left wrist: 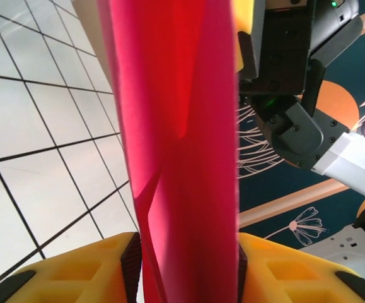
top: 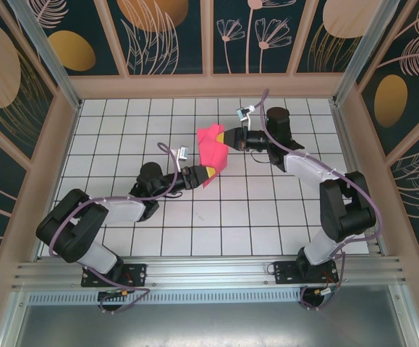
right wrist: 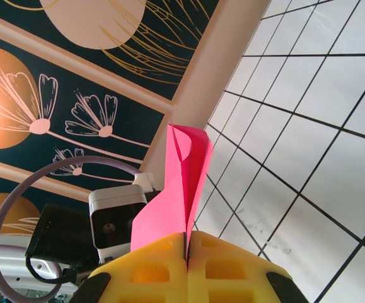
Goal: Fold a paper plane with a square sheet of paper (pick it up from the middle)
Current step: Turn over the paper at the center of the table.
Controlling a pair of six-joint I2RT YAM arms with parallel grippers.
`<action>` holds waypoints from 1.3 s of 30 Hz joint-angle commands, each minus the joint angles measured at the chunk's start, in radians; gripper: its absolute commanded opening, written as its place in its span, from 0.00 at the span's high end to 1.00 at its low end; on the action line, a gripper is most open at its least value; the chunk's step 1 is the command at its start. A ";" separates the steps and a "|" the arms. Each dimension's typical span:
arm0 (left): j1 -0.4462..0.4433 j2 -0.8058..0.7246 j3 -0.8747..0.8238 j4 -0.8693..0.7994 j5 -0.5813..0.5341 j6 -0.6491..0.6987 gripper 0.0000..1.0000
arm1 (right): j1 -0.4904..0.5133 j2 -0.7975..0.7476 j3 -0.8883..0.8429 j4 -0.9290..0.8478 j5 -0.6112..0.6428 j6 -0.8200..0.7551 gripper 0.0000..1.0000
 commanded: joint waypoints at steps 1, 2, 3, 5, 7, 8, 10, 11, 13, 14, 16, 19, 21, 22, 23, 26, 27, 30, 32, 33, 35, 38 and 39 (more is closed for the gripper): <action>0.013 -0.041 0.000 0.040 0.010 0.009 0.46 | -0.010 -0.039 0.035 -0.007 -0.039 -0.028 0.99; 0.014 -0.046 -0.002 0.031 0.001 0.012 0.41 | -0.011 -0.042 0.039 -0.012 -0.039 -0.030 0.99; 0.018 -0.051 -0.006 0.009 -0.015 0.014 0.38 | -0.011 -0.047 0.043 -0.021 -0.038 -0.038 0.99; 0.027 -0.067 -0.018 -0.051 -0.056 0.035 0.28 | -0.011 -0.058 0.044 -0.032 -0.035 -0.054 0.99; 0.037 -0.078 -0.034 -0.080 -0.087 0.032 0.25 | -0.011 -0.072 0.036 -0.032 -0.032 -0.069 0.99; 0.038 -0.080 -0.041 -0.077 -0.088 0.028 0.26 | -0.011 -0.073 0.035 -0.034 -0.032 -0.074 0.99; 0.040 -0.087 -0.049 -0.058 -0.084 0.019 0.29 | -0.011 -0.072 0.037 -0.040 -0.040 -0.091 0.98; 0.040 -0.086 -0.053 -0.046 -0.083 0.016 0.31 | -0.011 -0.072 0.036 -0.043 -0.035 -0.097 0.98; 0.040 -0.074 -0.047 -0.011 -0.054 0.006 0.37 | -0.011 -0.067 0.034 -0.047 -0.037 -0.104 0.98; 0.040 -0.065 -0.043 0.008 -0.040 -0.003 0.43 | -0.011 -0.064 0.033 -0.043 -0.043 -0.104 0.98; 0.040 -0.047 -0.034 0.038 -0.019 -0.022 0.48 | -0.010 -0.058 0.032 -0.038 -0.050 -0.106 0.98; 0.040 -0.038 -0.031 0.032 -0.019 -0.017 0.49 | -0.009 -0.050 0.036 -0.030 -0.059 -0.105 0.97; 0.040 -0.026 -0.020 0.006 -0.017 -0.004 0.45 | -0.005 -0.044 0.039 -0.025 -0.076 -0.106 0.97; 0.040 -0.017 -0.013 -0.008 -0.009 0.000 0.35 | -0.003 -0.046 0.037 -0.028 -0.073 -0.112 0.97; 0.040 -0.010 -0.012 -0.008 -0.004 0.001 0.32 | -0.002 -0.046 0.037 -0.025 -0.072 -0.112 0.97; 0.040 0.013 -0.005 -0.003 0.017 -0.003 0.25 | 0.001 -0.044 0.037 0.004 -0.090 -0.104 0.97; 0.040 0.024 -0.005 0.018 0.027 -0.008 0.23 | 0.003 -0.044 0.041 0.010 -0.087 -0.103 0.97; 0.040 0.065 0.000 0.111 0.074 -0.056 0.21 | 0.008 -0.034 0.057 0.009 -0.096 -0.110 0.97; 0.040 0.095 -0.003 0.235 0.105 -0.126 0.21 | 0.012 -0.027 0.061 0.014 -0.094 -0.111 0.97; 0.040 0.110 0.000 0.295 0.124 -0.161 0.22 | 0.014 -0.020 0.068 0.018 -0.097 -0.111 0.97; 0.040 0.121 0.014 0.308 0.141 -0.177 0.27 | 0.018 -0.011 0.081 0.012 -0.101 -0.113 0.97; 0.040 0.092 0.023 0.217 0.138 -0.124 0.31 | 0.022 0.003 0.096 0.011 -0.100 -0.115 0.97; 0.040 0.080 0.023 0.187 0.135 -0.098 0.34 | 0.021 0.009 0.100 0.007 -0.102 -0.115 0.97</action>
